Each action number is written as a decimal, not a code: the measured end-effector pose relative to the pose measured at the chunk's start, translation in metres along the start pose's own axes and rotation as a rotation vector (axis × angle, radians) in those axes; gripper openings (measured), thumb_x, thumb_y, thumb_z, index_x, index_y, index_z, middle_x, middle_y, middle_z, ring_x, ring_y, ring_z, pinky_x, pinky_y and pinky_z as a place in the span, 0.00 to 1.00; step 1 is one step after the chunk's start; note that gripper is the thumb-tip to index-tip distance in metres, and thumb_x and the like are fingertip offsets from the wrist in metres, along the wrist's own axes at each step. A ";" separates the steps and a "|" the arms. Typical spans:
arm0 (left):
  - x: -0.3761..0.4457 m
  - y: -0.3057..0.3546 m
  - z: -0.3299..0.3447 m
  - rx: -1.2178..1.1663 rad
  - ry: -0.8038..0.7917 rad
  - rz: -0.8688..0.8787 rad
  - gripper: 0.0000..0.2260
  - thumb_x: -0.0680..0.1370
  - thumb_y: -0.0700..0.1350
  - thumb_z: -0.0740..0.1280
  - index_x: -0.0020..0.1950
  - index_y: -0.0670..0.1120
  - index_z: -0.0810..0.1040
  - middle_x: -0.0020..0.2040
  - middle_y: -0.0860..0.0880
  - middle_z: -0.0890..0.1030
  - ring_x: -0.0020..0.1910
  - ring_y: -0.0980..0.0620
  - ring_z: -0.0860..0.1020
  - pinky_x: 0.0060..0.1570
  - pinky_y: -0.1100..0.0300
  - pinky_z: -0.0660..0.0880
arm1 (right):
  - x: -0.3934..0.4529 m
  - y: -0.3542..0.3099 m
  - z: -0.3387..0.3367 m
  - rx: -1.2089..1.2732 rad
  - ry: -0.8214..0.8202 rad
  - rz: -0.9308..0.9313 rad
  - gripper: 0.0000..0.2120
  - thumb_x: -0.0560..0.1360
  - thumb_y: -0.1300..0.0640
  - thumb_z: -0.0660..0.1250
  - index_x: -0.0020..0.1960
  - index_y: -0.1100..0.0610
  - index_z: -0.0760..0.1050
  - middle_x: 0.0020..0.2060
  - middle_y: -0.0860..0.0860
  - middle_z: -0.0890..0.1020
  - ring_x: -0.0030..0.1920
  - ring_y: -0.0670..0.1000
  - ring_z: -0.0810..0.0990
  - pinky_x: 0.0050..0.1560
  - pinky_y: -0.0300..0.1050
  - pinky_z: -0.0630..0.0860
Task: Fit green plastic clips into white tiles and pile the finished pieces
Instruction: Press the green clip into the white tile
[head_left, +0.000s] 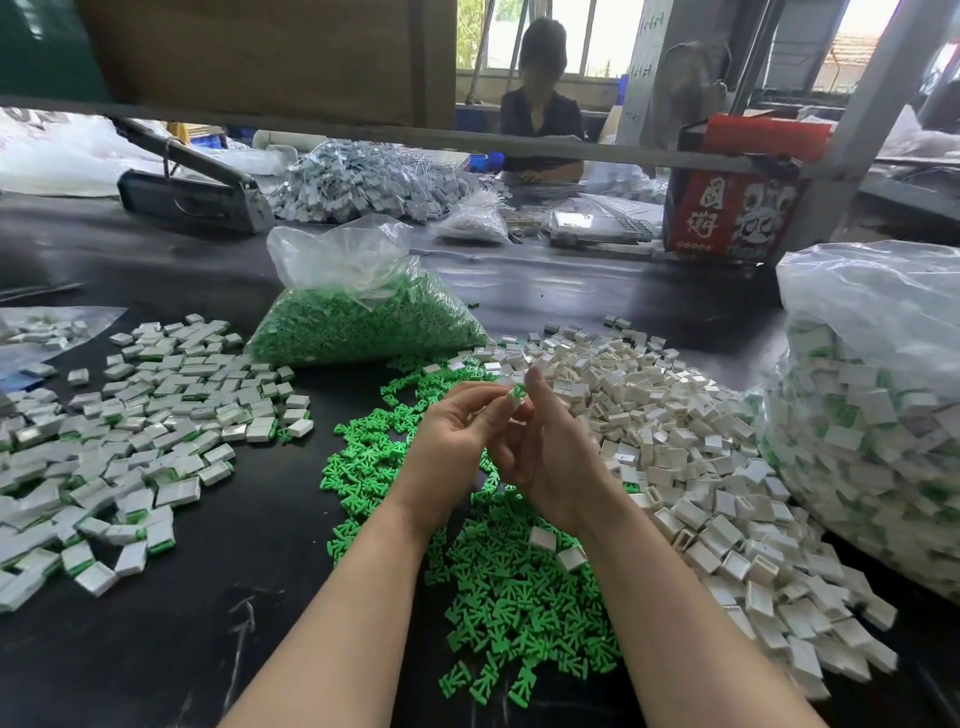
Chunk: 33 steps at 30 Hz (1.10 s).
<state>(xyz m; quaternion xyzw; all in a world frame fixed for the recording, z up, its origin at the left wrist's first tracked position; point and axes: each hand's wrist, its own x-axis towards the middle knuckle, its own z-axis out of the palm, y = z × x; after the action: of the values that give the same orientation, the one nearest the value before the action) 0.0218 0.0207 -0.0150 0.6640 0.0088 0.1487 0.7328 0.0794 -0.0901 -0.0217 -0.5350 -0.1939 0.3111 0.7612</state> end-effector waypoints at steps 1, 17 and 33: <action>0.001 -0.001 0.001 0.001 0.016 0.000 0.07 0.79 0.46 0.68 0.45 0.56 0.85 0.56 0.41 0.80 0.31 0.57 0.76 0.20 0.63 0.69 | 0.000 0.000 0.000 -0.004 0.000 -0.005 0.32 0.76 0.31 0.53 0.50 0.60 0.76 0.29 0.51 0.70 0.28 0.47 0.66 0.31 0.42 0.59; 0.004 -0.007 0.010 -0.038 0.134 0.018 0.09 0.80 0.37 0.66 0.47 0.47 0.84 0.53 0.39 0.80 0.41 0.57 0.80 0.31 0.70 0.75 | -0.005 -0.001 0.004 0.086 0.063 -0.048 0.22 0.77 0.40 0.58 0.45 0.60 0.74 0.28 0.51 0.69 0.29 0.47 0.64 0.33 0.43 0.57; 0.003 -0.011 -0.007 0.289 -0.077 -0.012 0.13 0.84 0.45 0.59 0.41 0.47 0.73 0.33 0.54 0.75 0.32 0.56 0.72 0.31 0.63 0.71 | -0.010 -0.014 -0.005 -0.751 0.234 -0.307 0.16 0.83 0.55 0.59 0.37 0.53 0.73 0.21 0.39 0.71 0.24 0.40 0.66 0.27 0.32 0.64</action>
<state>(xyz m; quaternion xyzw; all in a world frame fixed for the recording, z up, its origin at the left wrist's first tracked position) 0.0255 0.0275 -0.0262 0.7678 0.0060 0.1160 0.6301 0.0789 -0.1037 -0.0103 -0.7719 -0.2836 0.0387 0.5677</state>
